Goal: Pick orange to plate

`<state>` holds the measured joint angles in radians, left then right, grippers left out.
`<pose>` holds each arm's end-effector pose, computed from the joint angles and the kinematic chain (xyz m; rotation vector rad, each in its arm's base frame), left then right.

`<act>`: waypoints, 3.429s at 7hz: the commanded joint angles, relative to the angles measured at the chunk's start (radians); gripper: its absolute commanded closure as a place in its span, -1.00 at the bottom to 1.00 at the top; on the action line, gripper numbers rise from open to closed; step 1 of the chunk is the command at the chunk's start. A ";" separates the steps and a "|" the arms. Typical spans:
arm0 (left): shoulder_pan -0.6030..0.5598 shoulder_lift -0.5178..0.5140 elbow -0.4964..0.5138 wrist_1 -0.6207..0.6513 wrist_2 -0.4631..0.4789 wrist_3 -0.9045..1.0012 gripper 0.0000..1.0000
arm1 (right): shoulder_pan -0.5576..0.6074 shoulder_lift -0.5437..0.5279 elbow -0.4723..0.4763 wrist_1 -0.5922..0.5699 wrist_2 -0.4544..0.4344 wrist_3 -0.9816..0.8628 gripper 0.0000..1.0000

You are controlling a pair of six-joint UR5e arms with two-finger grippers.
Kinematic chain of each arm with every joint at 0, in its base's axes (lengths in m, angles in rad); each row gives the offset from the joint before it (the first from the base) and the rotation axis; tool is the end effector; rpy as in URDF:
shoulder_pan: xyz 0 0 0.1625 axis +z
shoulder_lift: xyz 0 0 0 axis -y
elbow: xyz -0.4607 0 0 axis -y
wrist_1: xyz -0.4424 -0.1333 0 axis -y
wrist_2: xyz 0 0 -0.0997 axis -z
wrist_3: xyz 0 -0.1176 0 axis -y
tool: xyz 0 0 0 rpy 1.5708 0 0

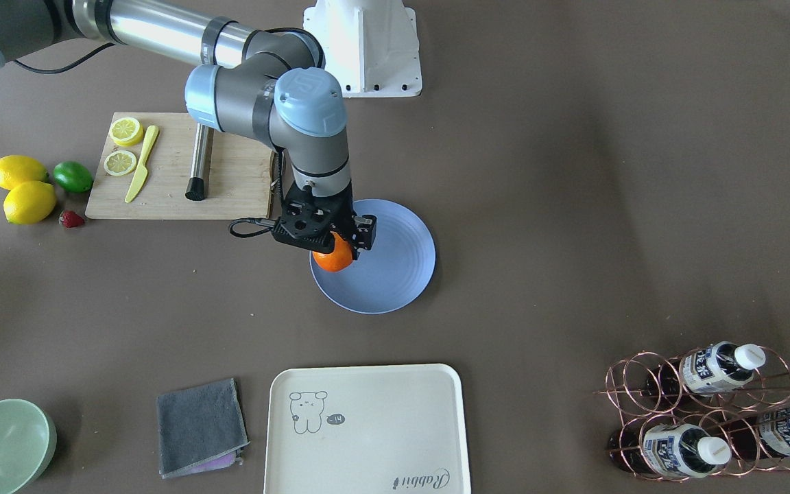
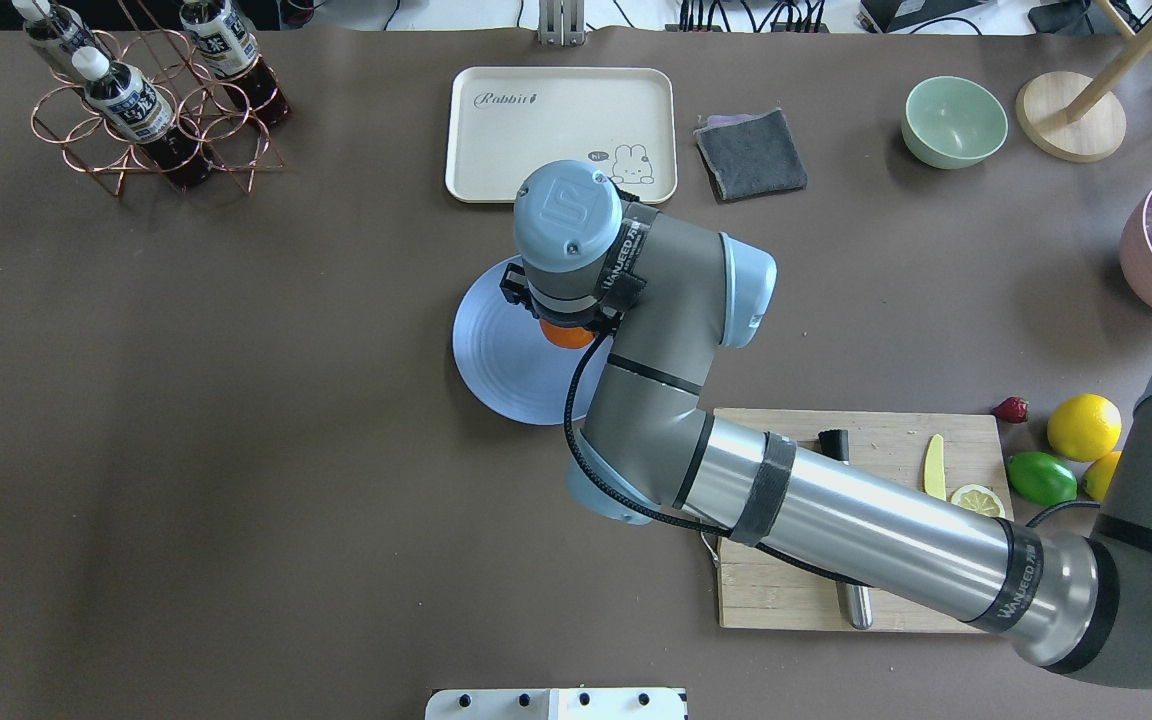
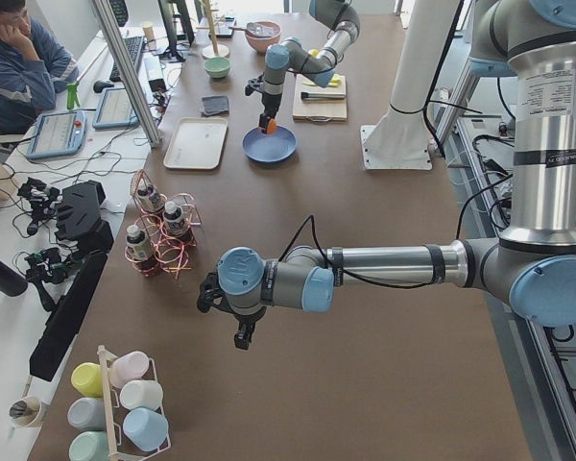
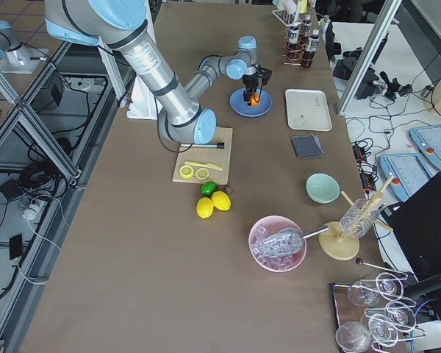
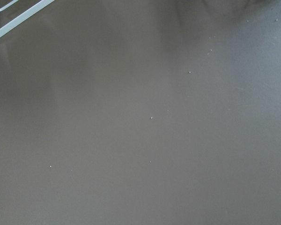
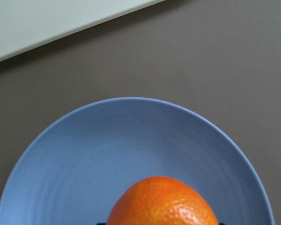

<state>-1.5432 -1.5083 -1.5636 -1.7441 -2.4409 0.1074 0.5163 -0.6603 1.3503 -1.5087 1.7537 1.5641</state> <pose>-0.0291 -0.5206 0.7182 0.1318 0.8658 0.1713 -0.6899 -0.5203 0.1798 0.0258 -0.7752 0.4153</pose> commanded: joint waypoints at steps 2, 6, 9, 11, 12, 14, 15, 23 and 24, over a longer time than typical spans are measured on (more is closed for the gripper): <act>0.000 0.005 0.001 0.000 0.000 0.000 -0.99 | -0.053 0.025 -0.054 0.002 -0.037 0.005 1.00; 0.002 0.005 0.002 -0.002 0.000 0.000 -0.99 | -0.030 0.027 -0.045 0.002 -0.036 -0.120 -1.00; 0.002 0.005 0.007 0.003 0.003 0.000 -0.99 | 0.178 0.004 0.036 -0.062 0.161 -0.262 -1.00; 0.000 0.008 0.007 0.009 0.006 0.000 -0.99 | 0.366 -0.052 0.114 -0.254 0.287 -0.562 -1.00; 0.000 0.020 0.004 0.011 0.006 0.000 -0.99 | 0.481 -0.152 0.183 -0.302 0.359 -0.760 -1.00; -0.002 0.020 -0.015 0.018 0.000 0.000 -0.99 | 0.681 -0.431 0.314 -0.307 0.412 -1.162 -1.00; -0.002 0.023 -0.022 0.029 0.000 0.000 -0.99 | 0.759 -0.534 0.312 -0.297 0.437 -1.332 -1.00; -0.003 0.025 -0.045 0.028 0.000 0.000 -0.99 | 0.949 -0.895 0.222 -0.071 0.508 -1.468 -1.00; -0.002 0.025 -0.061 0.029 0.000 0.000 -0.99 | 0.949 -0.895 0.217 -0.071 0.513 -1.469 -1.00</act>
<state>-1.5460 -1.4830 -1.6094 -1.7157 -2.4406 0.1074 1.4639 -1.5536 1.5753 -1.5811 2.2500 0.0935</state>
